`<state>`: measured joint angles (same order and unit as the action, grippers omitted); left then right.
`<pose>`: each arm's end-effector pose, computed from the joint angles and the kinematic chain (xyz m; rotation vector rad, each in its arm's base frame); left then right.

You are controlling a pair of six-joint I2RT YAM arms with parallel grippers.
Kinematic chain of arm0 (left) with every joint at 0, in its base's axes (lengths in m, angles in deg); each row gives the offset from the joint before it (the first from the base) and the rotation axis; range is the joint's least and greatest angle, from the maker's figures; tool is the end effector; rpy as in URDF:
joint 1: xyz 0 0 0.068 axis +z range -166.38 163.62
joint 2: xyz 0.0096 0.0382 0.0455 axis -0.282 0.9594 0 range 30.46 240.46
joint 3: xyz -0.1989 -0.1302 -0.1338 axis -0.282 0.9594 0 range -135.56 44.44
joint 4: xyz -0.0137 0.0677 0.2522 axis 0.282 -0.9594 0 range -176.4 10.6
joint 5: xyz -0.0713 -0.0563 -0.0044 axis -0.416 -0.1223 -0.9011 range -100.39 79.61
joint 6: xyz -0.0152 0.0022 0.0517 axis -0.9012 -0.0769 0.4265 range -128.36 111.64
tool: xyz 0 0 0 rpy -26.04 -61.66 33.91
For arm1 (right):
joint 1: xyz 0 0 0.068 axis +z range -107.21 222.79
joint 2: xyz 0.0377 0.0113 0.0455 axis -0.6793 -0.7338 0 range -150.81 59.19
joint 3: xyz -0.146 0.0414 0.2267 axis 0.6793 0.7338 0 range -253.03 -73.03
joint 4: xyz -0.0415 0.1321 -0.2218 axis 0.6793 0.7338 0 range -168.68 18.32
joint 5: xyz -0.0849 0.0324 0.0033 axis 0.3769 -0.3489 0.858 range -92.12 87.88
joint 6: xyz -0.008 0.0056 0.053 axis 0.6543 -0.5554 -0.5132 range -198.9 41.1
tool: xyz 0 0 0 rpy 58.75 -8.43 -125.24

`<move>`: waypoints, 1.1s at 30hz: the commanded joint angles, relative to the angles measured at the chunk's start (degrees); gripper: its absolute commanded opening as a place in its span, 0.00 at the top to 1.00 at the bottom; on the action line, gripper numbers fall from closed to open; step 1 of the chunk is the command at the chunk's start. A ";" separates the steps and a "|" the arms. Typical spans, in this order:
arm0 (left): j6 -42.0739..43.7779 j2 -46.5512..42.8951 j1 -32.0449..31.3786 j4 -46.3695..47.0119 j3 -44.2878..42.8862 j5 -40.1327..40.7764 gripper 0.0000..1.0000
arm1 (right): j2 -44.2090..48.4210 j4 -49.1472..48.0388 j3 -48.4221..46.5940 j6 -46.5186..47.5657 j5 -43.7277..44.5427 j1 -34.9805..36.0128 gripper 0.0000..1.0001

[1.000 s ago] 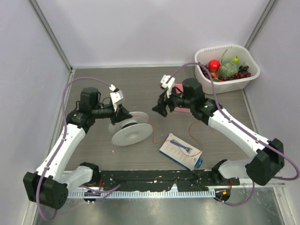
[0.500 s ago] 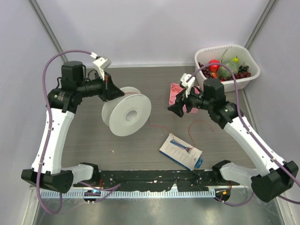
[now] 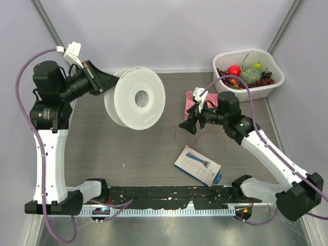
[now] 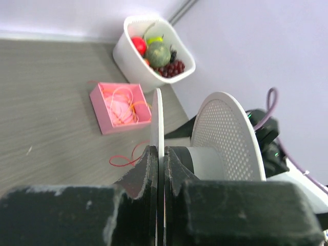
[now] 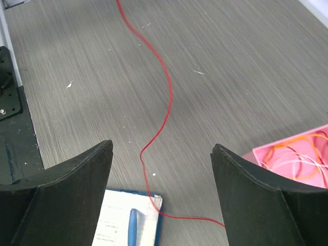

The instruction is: Wrap the cables

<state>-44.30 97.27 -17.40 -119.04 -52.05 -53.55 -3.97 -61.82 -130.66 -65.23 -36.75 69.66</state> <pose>0.1973 -0.0278 0.5123 0.0292 1.8323 -1.1152 0.2103 0.1291 0.3458 -1.0406 1.6616 0.7421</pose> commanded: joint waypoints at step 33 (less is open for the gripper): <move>-3.80 -8.71 -1.35 22.76 15.97 29.09 1.00 | -6.01 0.34 -9.16 7.06 10.72 32.45 0.99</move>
<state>-51.32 89.68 -17.48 -102.34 -38.74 -26.84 -9.78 -73.71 -131.71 -65.38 -26.56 100.48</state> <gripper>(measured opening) 0.080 0.039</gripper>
